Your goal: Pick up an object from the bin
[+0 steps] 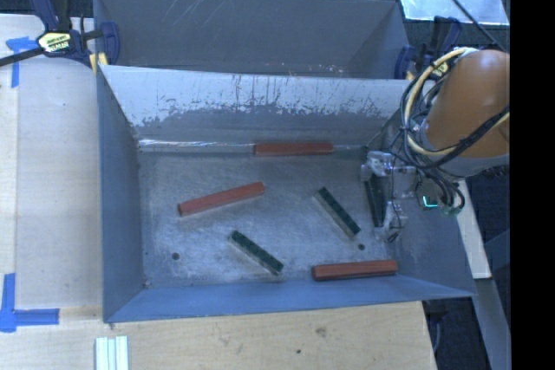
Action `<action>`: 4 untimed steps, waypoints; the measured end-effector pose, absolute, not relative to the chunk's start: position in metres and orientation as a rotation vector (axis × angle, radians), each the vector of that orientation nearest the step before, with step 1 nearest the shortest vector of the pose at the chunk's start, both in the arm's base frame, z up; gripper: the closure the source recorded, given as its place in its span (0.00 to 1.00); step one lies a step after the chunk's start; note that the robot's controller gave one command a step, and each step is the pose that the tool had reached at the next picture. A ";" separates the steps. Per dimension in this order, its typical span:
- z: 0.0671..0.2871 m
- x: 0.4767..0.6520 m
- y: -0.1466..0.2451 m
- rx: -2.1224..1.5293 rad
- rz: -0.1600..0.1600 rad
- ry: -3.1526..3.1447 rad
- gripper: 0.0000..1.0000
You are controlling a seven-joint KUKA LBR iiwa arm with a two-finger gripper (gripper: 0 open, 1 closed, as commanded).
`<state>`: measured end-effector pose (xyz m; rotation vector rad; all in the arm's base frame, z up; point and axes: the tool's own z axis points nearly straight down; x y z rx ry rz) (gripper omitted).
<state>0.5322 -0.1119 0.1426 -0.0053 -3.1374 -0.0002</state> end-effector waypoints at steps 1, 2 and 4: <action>0.116 0.552 -0.100 0.559 0.000 -3.094 0.00; 0.094 0.575 -0.093 0.448 0.001 -3.115 0.00; 0.095 0.574 -0.094 0.451 0.002 -3.116 1.00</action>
Offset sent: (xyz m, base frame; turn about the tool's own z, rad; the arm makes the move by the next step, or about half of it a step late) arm 0.0195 0.0113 -0.0262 -0.3606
